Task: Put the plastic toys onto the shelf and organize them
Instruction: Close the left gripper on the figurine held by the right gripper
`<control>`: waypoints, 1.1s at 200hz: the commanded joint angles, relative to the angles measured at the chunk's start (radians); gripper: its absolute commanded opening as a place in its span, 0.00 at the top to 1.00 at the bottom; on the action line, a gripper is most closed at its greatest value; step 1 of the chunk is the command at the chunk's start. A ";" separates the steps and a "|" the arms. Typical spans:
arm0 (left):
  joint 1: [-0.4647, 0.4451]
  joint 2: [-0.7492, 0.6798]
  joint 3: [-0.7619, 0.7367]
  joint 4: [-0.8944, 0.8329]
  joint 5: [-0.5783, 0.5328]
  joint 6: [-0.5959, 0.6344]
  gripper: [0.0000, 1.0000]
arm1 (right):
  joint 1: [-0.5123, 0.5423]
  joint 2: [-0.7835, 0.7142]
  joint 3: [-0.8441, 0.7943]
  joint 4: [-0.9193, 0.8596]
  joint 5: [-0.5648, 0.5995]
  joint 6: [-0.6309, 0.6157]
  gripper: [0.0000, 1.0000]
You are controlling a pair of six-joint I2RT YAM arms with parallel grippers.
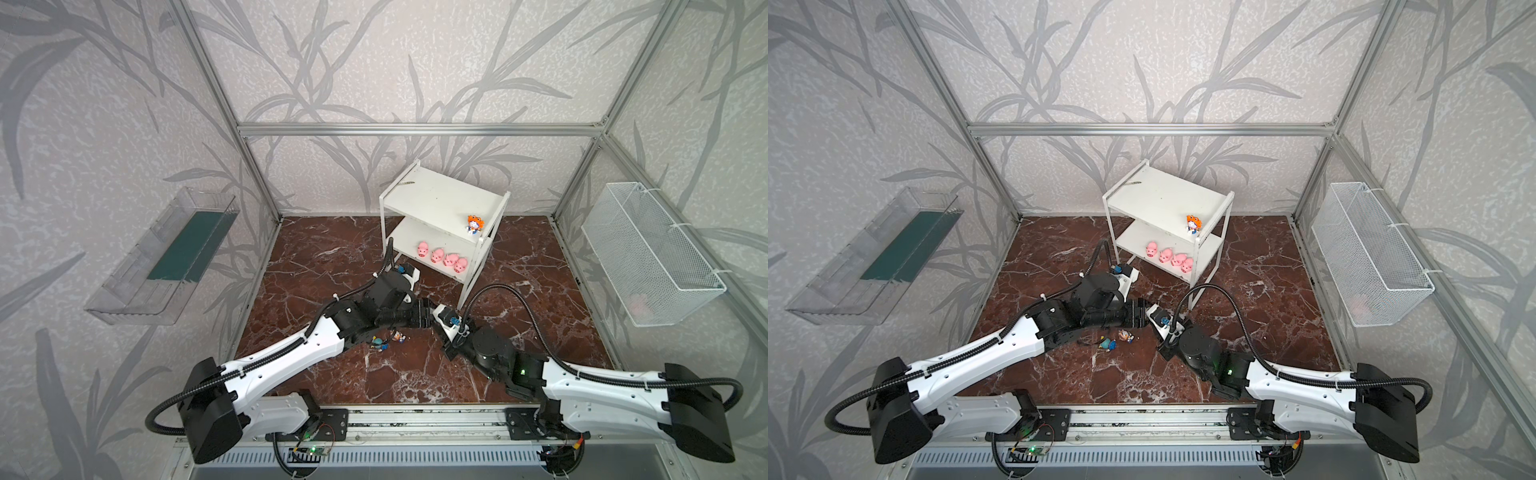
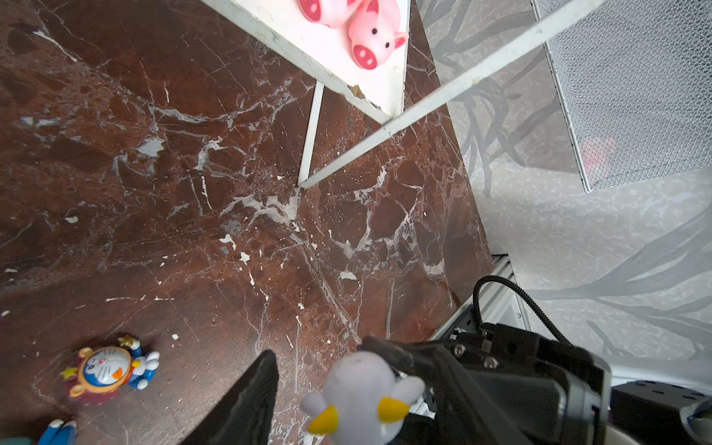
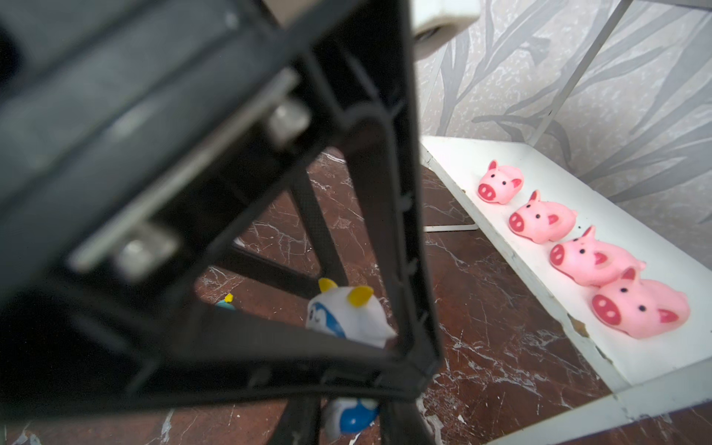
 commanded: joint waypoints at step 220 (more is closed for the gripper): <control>0.001 0.045 0.102 -0.061 -0.042 0.006 0.64 | 0.023 -0.003 -0.012 0.057 0.121 -0.009 0.40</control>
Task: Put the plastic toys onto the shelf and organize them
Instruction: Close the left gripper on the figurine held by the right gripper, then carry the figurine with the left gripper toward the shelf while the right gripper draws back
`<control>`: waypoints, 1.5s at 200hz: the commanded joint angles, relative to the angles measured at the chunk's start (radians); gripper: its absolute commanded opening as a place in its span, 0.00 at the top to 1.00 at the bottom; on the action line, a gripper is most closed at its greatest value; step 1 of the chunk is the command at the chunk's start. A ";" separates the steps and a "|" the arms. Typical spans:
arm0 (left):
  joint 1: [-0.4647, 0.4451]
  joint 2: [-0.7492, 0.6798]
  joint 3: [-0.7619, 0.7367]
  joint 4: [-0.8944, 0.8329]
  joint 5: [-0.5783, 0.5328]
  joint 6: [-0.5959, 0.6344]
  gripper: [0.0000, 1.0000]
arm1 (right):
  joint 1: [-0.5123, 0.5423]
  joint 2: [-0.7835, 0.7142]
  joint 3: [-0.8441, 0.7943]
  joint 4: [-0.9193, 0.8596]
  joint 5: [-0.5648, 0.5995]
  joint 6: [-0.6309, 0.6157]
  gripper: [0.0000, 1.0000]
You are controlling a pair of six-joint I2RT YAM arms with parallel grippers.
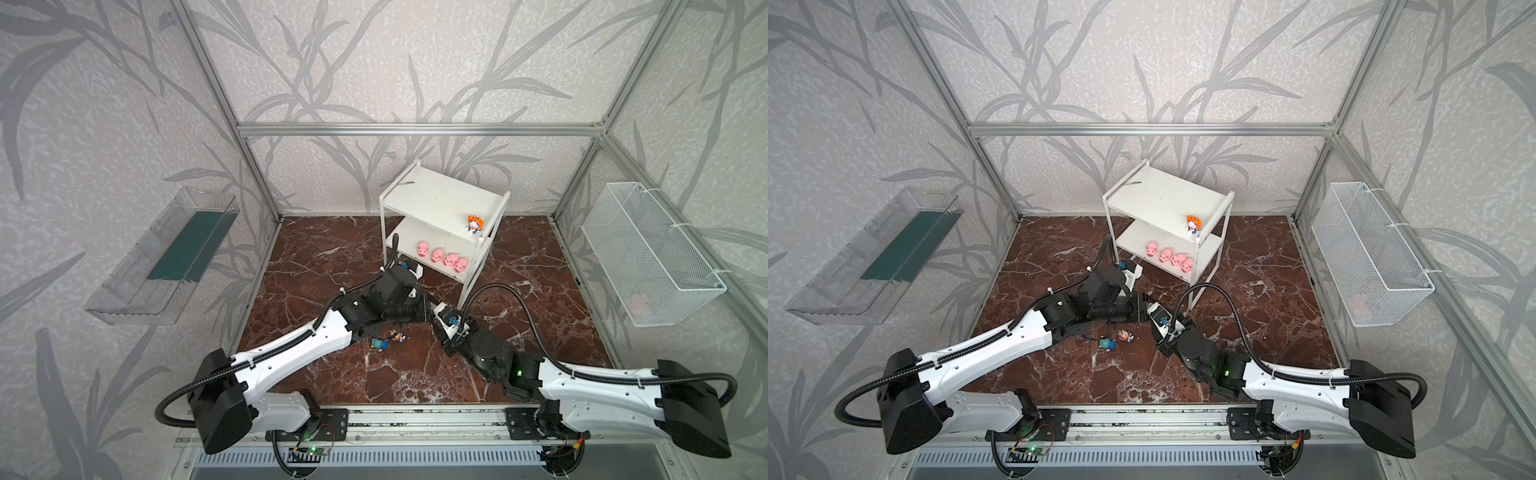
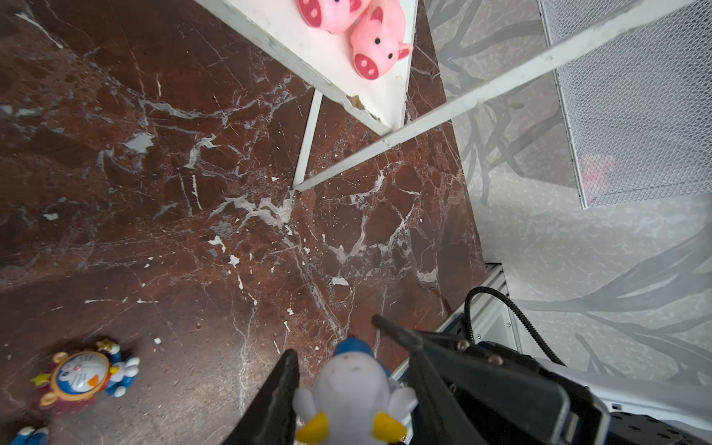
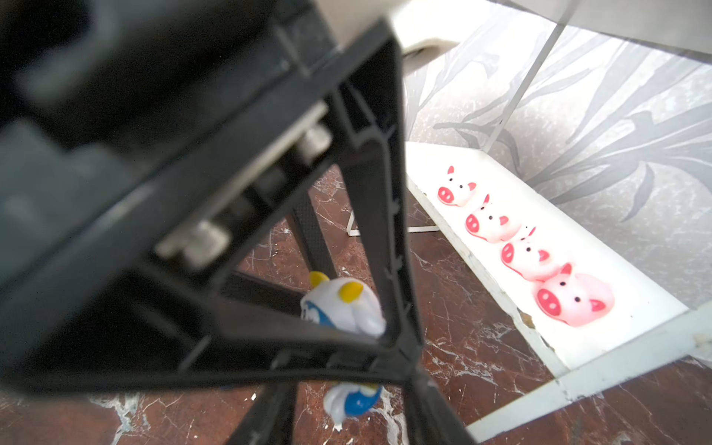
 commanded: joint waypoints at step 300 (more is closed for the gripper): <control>0.090 0.139 0.595 -0.631 0.378 0.577 0.67 | 0.003 -0.366 0.041 -0.140 -0.204 -0.123 0.09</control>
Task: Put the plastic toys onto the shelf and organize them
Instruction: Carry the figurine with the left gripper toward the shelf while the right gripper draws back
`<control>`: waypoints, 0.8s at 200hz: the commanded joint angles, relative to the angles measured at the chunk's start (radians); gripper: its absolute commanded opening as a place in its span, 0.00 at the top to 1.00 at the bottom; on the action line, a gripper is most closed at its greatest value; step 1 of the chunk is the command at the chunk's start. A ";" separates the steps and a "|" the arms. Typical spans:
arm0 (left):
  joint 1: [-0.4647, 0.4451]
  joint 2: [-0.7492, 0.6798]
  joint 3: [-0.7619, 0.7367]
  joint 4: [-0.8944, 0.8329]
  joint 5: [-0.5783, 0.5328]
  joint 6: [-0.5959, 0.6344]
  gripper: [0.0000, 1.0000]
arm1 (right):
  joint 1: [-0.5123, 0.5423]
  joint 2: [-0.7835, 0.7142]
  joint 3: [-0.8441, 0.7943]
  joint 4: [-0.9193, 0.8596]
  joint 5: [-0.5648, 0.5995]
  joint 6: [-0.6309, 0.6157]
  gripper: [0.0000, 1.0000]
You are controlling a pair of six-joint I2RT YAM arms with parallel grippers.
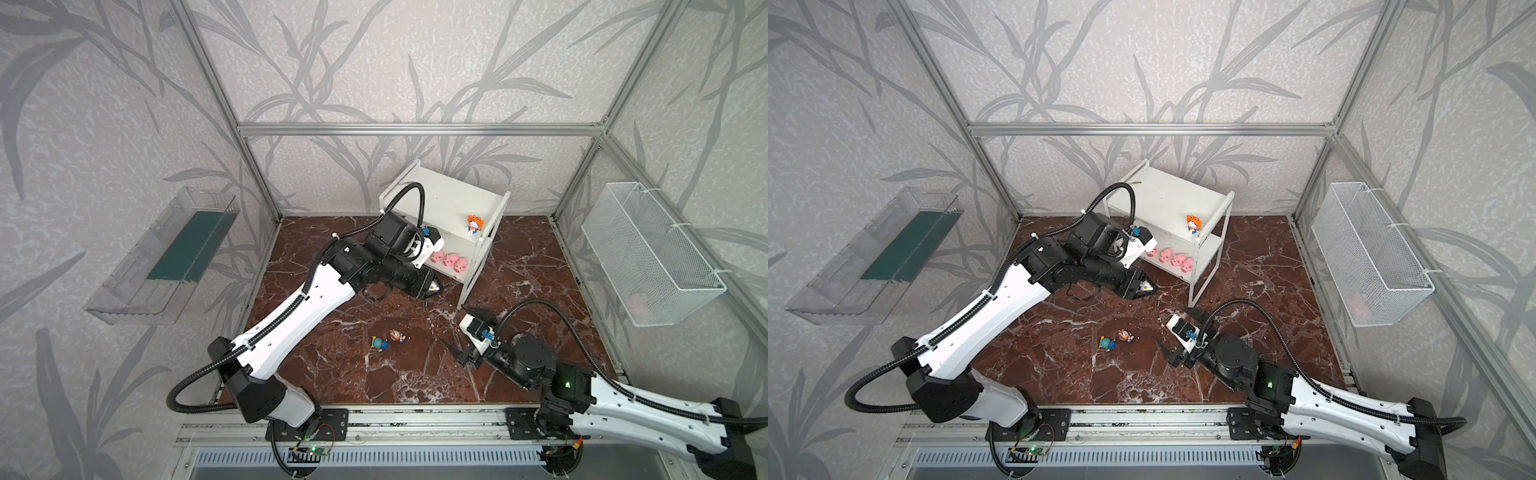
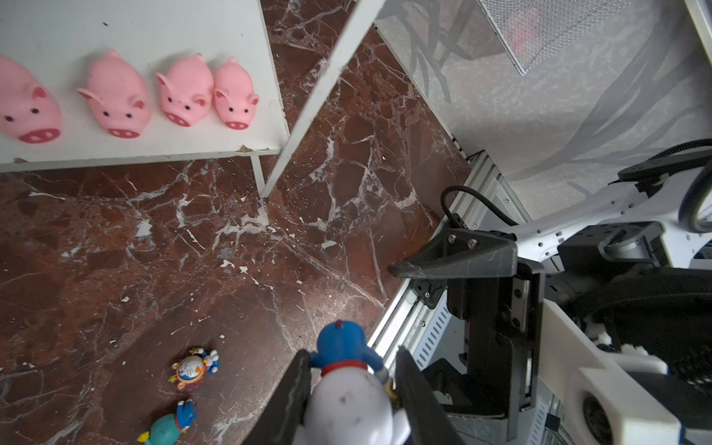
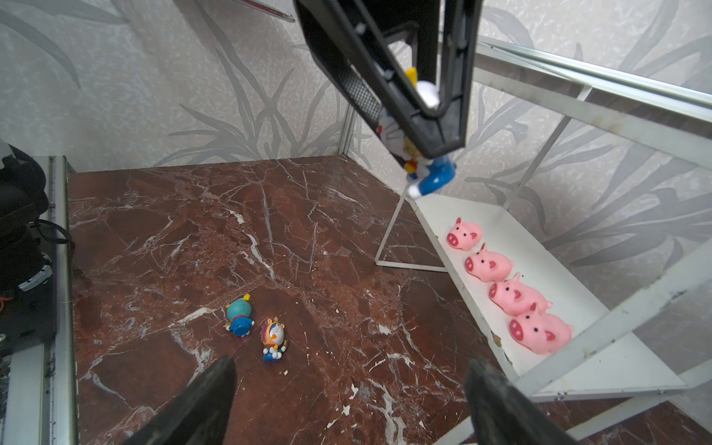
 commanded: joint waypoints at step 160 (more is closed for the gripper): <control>-0.010 -0.132 -0.195 0.024 0.146 0.006 0.67 | 0.004 0.188 0.133 0.195 -0.087 -0.071 0.41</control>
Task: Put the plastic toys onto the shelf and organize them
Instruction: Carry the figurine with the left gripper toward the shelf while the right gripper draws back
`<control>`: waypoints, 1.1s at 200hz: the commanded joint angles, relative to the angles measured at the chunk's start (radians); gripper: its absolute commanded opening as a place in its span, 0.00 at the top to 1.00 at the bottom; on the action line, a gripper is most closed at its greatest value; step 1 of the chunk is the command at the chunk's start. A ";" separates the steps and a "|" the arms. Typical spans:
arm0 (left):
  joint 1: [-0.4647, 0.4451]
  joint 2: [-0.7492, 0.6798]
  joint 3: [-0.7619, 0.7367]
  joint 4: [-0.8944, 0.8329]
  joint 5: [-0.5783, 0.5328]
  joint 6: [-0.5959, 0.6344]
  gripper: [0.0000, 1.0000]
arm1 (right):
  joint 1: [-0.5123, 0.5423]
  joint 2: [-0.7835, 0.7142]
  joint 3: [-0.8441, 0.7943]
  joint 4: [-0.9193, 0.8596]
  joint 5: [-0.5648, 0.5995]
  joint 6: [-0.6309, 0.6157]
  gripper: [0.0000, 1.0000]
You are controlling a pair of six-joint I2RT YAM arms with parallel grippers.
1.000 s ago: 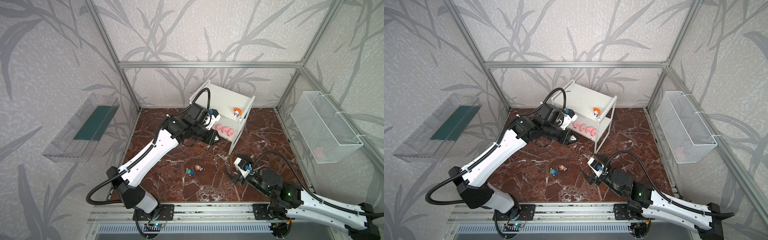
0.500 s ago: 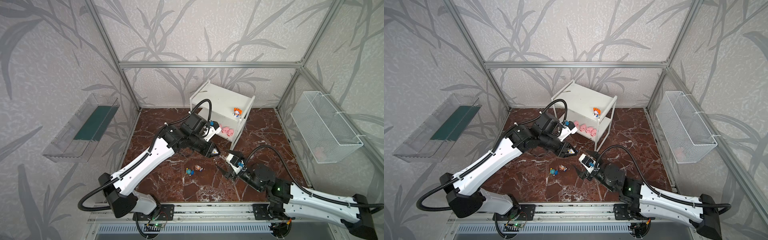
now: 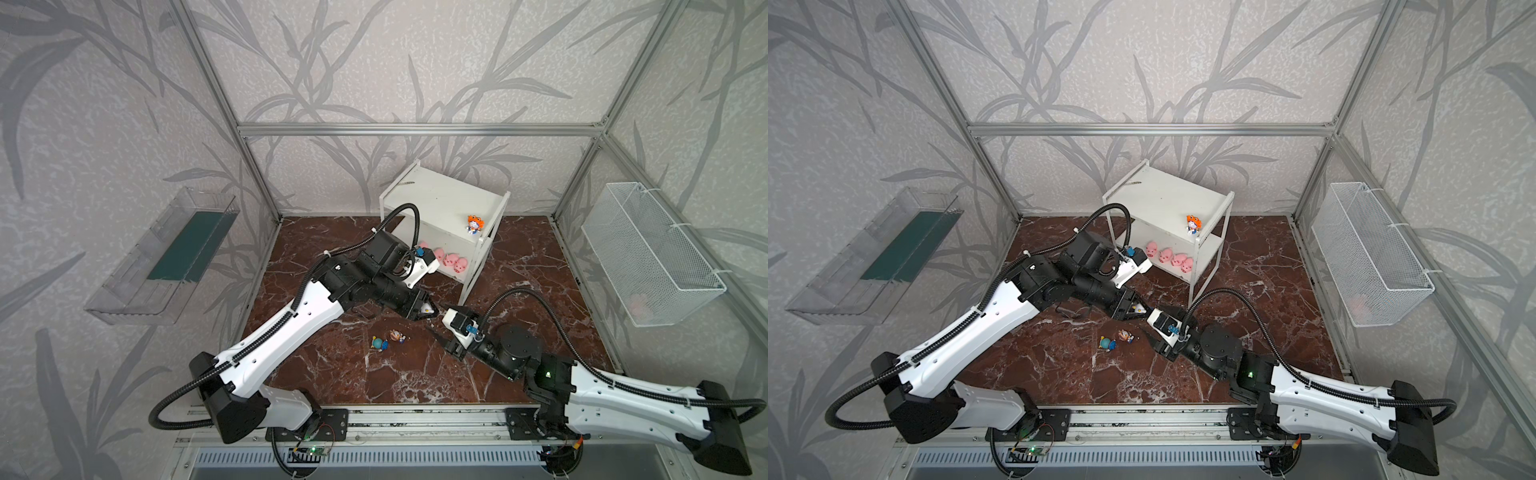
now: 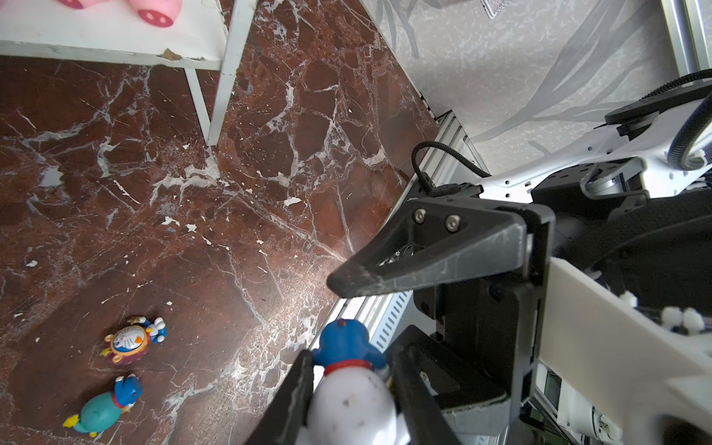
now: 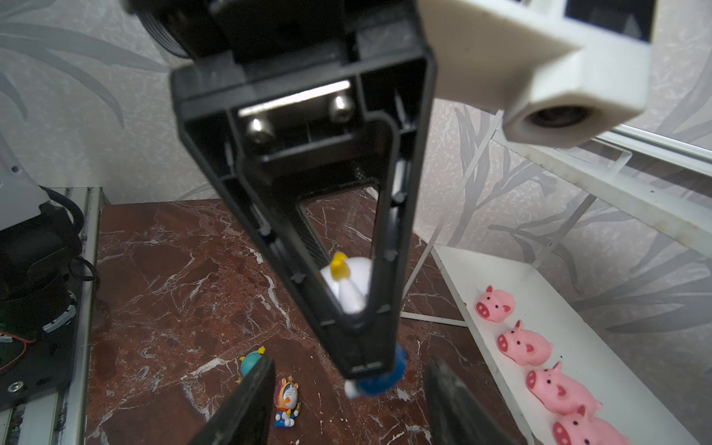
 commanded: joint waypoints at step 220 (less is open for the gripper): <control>-0.021 -0.094 -0.157 0.266 -0.078 -0.098 0.44 | -0.033 0.061 0.074 0.010 -0.009 0.160 0.89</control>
